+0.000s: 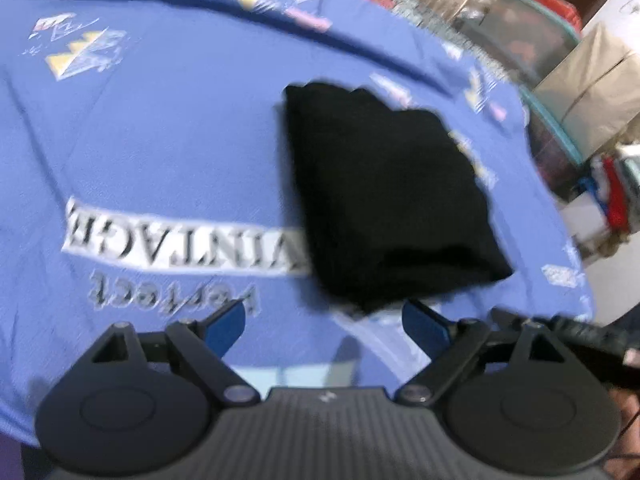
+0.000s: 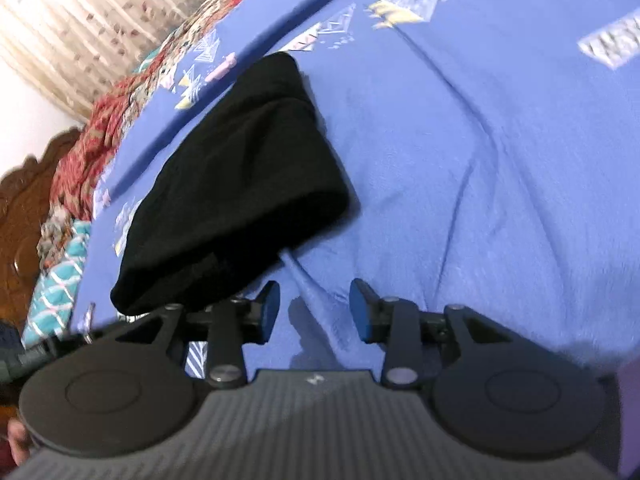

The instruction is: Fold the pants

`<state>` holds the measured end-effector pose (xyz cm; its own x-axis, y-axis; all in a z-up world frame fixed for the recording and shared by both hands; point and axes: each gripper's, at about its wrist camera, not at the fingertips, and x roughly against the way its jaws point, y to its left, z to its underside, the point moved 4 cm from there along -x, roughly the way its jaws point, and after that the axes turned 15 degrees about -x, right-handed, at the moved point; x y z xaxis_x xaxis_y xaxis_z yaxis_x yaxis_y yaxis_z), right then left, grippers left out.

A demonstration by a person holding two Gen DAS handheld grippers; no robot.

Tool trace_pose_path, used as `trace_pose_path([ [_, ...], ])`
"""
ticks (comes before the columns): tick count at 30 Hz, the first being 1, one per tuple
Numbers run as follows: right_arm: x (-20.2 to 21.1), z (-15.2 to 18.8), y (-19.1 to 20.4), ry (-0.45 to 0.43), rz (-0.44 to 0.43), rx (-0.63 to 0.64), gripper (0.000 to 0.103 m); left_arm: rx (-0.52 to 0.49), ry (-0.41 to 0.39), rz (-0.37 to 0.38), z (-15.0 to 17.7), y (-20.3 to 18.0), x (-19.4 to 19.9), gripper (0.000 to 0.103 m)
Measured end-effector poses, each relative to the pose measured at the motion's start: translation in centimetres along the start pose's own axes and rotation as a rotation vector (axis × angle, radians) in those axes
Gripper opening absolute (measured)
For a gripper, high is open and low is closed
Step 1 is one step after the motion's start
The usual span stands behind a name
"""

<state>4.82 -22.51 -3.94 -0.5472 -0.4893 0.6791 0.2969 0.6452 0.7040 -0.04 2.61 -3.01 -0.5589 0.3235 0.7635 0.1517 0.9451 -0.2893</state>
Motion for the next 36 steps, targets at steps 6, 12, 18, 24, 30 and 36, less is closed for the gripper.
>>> trace_pose_path([
  [6,-0.14,-0.29,-0.99,-0.013,-0.07,-0.114,0.041,0.007,0.021,-0.014,0.9,0.42,-0.64,0.091],
  [12,0.22,-0.07,-0.91,-0.016,-0.068,-0.108,0.042,-0.036,0.027,-0.027,0.87,-0.26,-1.02,0.097],
  [18,0.27,-0.05,-1.01,-0.017,-0.069,-0.112,0.042,-0.028,0.02,-0.016,0.94,-0.17,-1.06,0.099],
  [24,0.28,-0.21,-1.13,-0.015,-0.07,-0.112,0.042,-0.029,0.02,-0.014,0.95,-0.2,-1.05,0.101],
  [30,0.32,-0.25,-1.2,-0.015,-0.068,-0.111,0.042,-0.029,0.02,-0.014,0.96,-0.17,-1.04,0.101],
  [36,0.36,-0.3,-1.23,-0.014,-0.068,-0.11,0.042,-0.026,0.018,-0.012,0.97,-0.17,-1.02,0.101],
])
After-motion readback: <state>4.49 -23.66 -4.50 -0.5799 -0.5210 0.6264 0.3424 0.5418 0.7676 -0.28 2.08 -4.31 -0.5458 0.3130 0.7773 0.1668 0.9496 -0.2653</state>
